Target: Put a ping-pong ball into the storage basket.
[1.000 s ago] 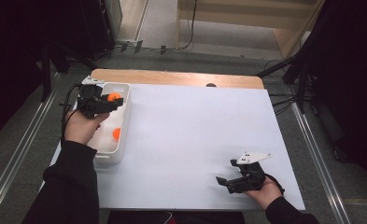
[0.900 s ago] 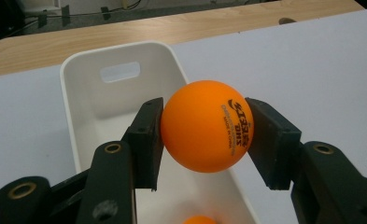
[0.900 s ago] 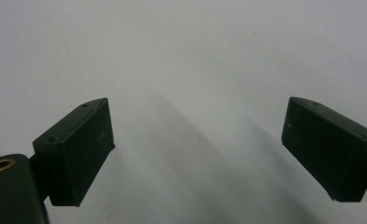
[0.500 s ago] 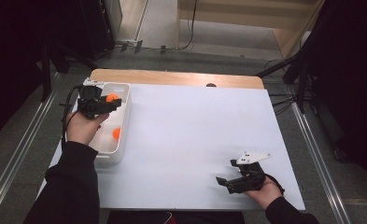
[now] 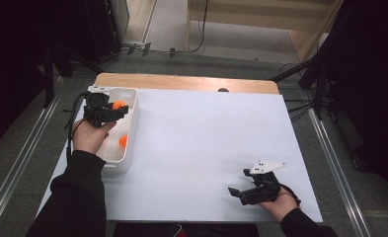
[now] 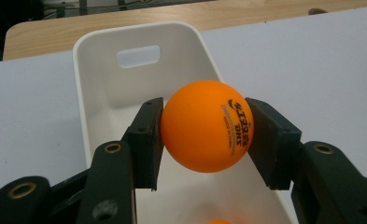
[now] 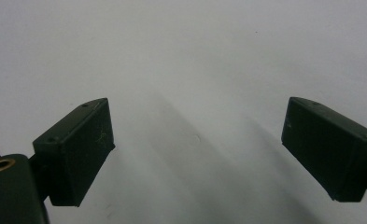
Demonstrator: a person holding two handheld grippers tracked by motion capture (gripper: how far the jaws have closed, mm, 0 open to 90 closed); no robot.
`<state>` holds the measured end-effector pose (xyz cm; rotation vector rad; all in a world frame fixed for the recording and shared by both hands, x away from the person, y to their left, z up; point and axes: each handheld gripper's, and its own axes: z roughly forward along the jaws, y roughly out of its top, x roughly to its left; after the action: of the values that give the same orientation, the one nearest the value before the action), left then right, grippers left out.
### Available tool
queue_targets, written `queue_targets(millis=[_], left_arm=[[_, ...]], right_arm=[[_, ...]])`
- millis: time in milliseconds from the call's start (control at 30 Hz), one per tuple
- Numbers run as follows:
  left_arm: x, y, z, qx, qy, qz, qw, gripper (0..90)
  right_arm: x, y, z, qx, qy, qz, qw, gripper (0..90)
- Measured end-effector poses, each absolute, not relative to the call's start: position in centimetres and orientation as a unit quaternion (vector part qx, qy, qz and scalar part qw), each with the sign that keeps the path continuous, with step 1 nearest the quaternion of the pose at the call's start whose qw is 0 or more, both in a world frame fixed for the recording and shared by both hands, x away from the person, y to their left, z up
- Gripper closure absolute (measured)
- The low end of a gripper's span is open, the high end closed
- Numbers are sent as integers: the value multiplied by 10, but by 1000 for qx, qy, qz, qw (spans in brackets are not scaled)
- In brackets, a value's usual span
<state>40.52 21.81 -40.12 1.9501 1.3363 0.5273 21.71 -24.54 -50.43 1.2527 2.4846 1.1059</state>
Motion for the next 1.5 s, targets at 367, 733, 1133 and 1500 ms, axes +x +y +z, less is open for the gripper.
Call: queue_targets(millis=[367,733,1133,1500], left_arm=[[408,218,-407,758,519,201,340,498],[412,223,-415,751,534,191,340,497],[412,219,-417,759,529,200,322,497],[414,222,-417,757,531,195,327,399]], right_arm=[[217,-245,-505,415,828,369,73,78],[217,-245,-505,415,828,369,74,78],[217,-245,-505,415,829,367,74,78],[217,-245,-505,416,829,367,71,78]])
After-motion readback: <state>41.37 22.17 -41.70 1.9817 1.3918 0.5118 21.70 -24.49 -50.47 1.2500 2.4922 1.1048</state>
